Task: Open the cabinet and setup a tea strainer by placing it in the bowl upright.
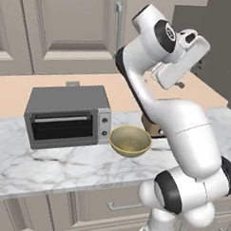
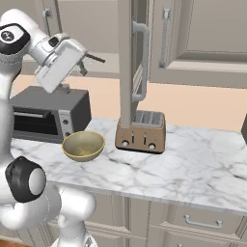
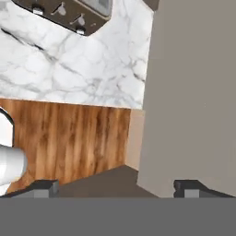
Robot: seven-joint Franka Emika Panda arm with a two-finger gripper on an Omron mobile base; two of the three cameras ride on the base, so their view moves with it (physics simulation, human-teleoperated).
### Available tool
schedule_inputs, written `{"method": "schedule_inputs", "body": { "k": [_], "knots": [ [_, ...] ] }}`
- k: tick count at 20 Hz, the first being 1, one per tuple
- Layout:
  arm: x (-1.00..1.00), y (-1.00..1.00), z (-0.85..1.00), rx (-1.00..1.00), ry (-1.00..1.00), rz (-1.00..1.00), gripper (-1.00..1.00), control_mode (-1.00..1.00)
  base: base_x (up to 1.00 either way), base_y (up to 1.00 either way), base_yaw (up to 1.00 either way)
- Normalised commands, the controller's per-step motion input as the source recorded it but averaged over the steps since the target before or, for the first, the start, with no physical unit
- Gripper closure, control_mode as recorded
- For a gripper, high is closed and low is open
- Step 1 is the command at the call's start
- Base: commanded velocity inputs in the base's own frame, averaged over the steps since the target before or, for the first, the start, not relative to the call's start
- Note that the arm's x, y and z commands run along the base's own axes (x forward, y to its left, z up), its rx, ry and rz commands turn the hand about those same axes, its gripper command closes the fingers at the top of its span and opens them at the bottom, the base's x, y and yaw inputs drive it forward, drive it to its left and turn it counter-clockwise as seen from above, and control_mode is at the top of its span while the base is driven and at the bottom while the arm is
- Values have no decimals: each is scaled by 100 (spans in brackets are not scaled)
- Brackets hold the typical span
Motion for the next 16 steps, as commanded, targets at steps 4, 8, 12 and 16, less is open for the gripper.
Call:
{"method": "schedule_inputs", "body": {
  "k": [4, 8, 12, 16],
  "knots": [
    [0, 42, -69, 52, -42, -34, -100, -100, 0, 0, 0],
    [2, 51, -49, 51, -41, -32, -100, -100, 0, 0, 0],
    [0, 44, -5, 35, -49, -20, -100, -100, 0, 0, 0],
    [-18, 48, 8, -2, -76, 5, -100, -100, 0, 0, 0]
  ]
}}
